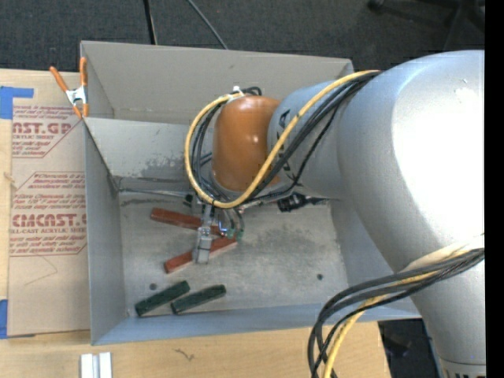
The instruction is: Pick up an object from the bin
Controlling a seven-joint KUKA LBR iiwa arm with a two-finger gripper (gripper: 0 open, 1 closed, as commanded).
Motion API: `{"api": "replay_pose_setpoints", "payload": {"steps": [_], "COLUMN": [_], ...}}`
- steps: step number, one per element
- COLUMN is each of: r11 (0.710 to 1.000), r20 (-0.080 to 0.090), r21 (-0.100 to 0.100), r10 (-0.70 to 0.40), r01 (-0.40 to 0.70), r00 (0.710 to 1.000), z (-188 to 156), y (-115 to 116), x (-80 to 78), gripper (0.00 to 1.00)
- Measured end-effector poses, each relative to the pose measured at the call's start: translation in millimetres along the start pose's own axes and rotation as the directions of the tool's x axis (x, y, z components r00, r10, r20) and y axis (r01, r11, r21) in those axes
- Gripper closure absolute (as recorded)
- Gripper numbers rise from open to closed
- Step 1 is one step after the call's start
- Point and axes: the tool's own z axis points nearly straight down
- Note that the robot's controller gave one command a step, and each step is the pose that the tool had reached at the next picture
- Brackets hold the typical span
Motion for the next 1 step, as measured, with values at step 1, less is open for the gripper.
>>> {"api": "replay_pose_setpoints", "payload": {"steps": [1], "r11": [1.000], "r20": [0.000], "r21": [0.001], "r10": [0.000], "r01": [0.000], "r00": [1.000], "z": [-1.0], "y": [0.8], "x": [-0.5], "gripper": [0.00]}}
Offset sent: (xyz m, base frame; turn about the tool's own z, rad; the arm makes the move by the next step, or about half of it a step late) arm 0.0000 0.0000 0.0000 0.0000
